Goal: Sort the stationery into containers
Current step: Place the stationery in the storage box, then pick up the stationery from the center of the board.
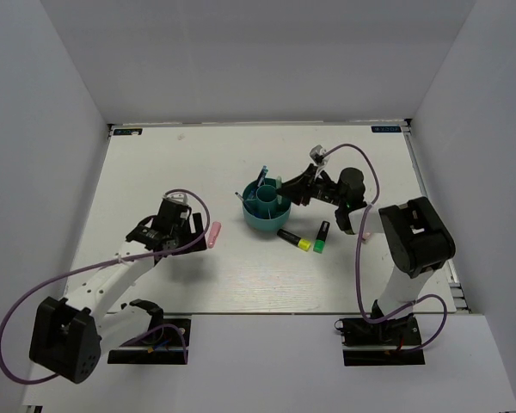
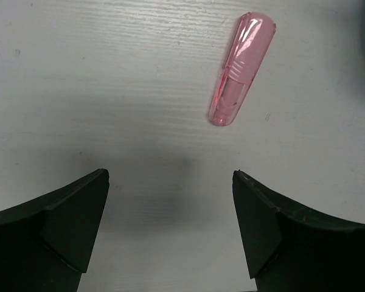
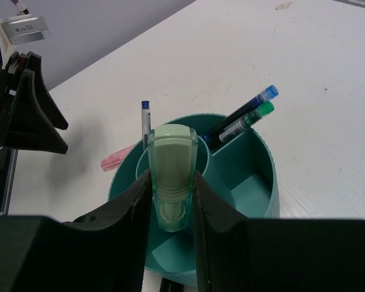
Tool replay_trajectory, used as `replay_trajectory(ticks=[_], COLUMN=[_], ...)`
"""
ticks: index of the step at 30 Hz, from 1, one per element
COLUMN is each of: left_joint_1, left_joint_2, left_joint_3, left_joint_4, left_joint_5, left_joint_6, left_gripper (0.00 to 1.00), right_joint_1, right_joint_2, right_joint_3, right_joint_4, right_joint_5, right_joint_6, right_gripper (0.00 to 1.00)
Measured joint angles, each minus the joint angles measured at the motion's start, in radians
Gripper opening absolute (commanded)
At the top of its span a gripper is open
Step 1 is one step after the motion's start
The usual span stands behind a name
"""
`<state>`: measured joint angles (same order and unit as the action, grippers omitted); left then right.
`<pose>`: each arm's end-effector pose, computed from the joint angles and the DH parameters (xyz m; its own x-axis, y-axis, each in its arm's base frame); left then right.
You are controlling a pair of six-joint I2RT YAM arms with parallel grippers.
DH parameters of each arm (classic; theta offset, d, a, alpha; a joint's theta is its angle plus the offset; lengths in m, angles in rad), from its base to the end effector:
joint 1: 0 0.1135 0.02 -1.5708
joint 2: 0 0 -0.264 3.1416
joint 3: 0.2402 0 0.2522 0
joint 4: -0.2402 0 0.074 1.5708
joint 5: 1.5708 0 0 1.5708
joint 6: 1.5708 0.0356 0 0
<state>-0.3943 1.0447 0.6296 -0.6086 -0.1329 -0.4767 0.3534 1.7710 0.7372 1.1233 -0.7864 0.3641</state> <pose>0.1797 -0.0696 0.2046 -0.8461 -0.1405 -0.5141 -0.0800 0.9872 -0.1381 0.3179 0.1441 0.2013 -0.2442 0.1780 -0.9532 -0.8764 0.3803 0.2956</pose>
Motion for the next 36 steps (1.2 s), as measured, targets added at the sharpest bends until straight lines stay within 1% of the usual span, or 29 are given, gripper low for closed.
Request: replay_trajectory(ticks=[4, 5, 7, 8, 10, 13, 15, 17, 20, 21, 22, 27, 29, 33, 36], left_joint_1=[-0.038, -0.046, -0.061, -0.066, -0.074, -0.082, -0.087, -0.095, -0.108, -0.112, -0.113, -0.119, -0.119, -0.123, -0.127], left_joint_2=[0.092, 0.109, 0.141, 0.156, 0.182, 0.224, 0.261, 0.305, 0.373, 0.392, 0.410, 0.475, 0.495, 0.561, 0.606], left_joint_3=[0.051, 0.060, 0.077, 0.084, 0.090, 0.099, 0.116, 0.143, 0.191, 0.204, 0.216, 0.235, 0.236, 0.260, 0.272], left_joint_4=[0.029, 0.039, 0.061, 0.074, 0.100, 0.132, 0.148, 0.163, 0.183, 0.189, 0.198, 0.237, 0.251, 0.266, 0.280], left_joint_5=[-0.015, -0.019, -0.031, -0.035, -0.040, -0.042, -0.043, -0.047, -0.059, -0.063, -0.066, -0.071, -0.073, -0.098, -0.112], left_joint_6=[0.014, 0.018, 0.026, 0.031, 0.037, 0.047, 0.053, 0.059, 0.071, 0.076, 0.079, 0.096, 0.100, 0.108, 0.113], left_gripper=[0.92, 0.92, 0.92, 0.92, 0.92, 0.92, 0.92, 0.89, 0.81, 0.77, 0.75, 0.72, 0.69, 0.67, 0.61], right_joint_1=[0.000, 0.000, 0.000, 0.000, 0.000, -0.001, -0.003, -0.004, -0.009, -0.013, -0.014, -0.028, -0.038, -0.069, -0.095], right_joint_2=[0.003, 0.003, 0.003, 0.003, 0.003, 0.003, 0.002, 0.001, -0.016, -0.028, -0.041, -0.137, -0.182, -0.265, -0.315], right_joint_3=[-0.026, -0.031, -0.035, -0.036, -0.041, -0.054, -0.061, -0.064, -0.073, -0.079, -0.085, -0.120, -0.140, -0.184, -0.213], right_joint_4=[0.014, 0.019, 0.026, 0.031, 0.040, 0.050, 0.051, 0.046, 0.039, 0.036, 0.034, 0.018, 0.010, -0.002, -0.009], right_joint_5=[0.009, 0.010, 0.010, 0.009, 0.008, 0.002, -0.002, -0.002, -0.003, -0.003, -0.004, -0.005, -0.006, -0.010, -0.015], right_joint_6=[0.000, 0.000, 0.000, 0.000, 0.000, 0.000, -0.001, -0.001, 0.000, 0.000, 0.000, 0.011, 0.014, 0.026, 0.036], right_gripper=[0.01, 0.14, 0.27, 0.40, 0.45, 0.50, 0.52, 0.52, 0.52, 0.50, 0.49, 0.48, 0.48, 0.48, 0.48])
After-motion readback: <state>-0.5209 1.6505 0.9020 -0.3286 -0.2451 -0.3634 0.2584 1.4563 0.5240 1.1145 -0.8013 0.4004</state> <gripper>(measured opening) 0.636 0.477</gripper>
